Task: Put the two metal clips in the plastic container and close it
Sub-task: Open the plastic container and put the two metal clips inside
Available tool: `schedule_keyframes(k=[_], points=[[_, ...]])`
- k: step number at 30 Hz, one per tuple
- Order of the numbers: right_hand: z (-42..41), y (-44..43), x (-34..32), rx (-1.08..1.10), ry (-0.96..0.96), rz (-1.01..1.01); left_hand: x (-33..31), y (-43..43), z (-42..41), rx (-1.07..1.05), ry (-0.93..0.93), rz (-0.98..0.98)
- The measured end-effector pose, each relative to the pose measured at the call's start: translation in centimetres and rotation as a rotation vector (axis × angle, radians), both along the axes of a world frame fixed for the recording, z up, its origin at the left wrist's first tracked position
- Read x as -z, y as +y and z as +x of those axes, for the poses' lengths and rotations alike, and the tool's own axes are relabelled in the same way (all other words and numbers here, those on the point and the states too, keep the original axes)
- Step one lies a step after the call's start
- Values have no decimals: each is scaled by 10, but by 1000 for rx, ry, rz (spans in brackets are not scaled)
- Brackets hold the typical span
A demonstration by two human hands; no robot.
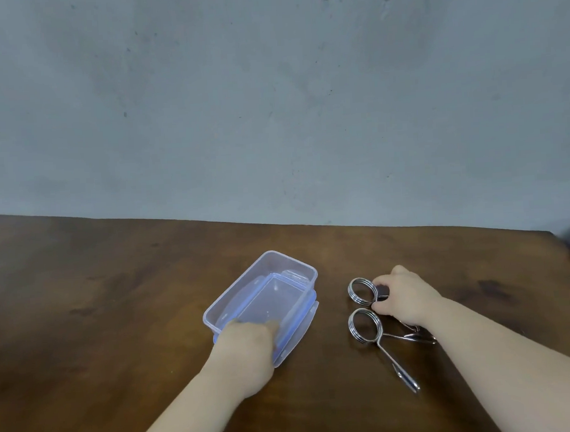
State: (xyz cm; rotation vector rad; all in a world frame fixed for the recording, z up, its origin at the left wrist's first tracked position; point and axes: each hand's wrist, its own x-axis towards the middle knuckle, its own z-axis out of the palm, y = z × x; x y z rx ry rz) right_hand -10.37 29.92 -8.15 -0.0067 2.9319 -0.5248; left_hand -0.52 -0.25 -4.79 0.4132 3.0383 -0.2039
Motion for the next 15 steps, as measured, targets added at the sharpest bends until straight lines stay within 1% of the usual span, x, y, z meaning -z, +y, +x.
schedule_keyframes(k=[4, 6, 9, 12, 14, 15], points=[[6, 16, -3, 79, 66, -133, 2, 3, -5, 90, 48, 39], [7, 24, -14, 98, 153, -224, 6, 3, -10, 129, 77, 76], [10, 29, -46, 87, 285, -353, 8, 6, -17, 176, 77, 77], [18, 19, -81, -13, 349, -378, 8, 12, -20, 190, 72, 74], [27, 2, -102, -117, 313, -385, 9, 14, -22, 200, 74, 84], [31, -9, -110, -169, 273, -355, 10, 13, -23, 193, 73, 97]])
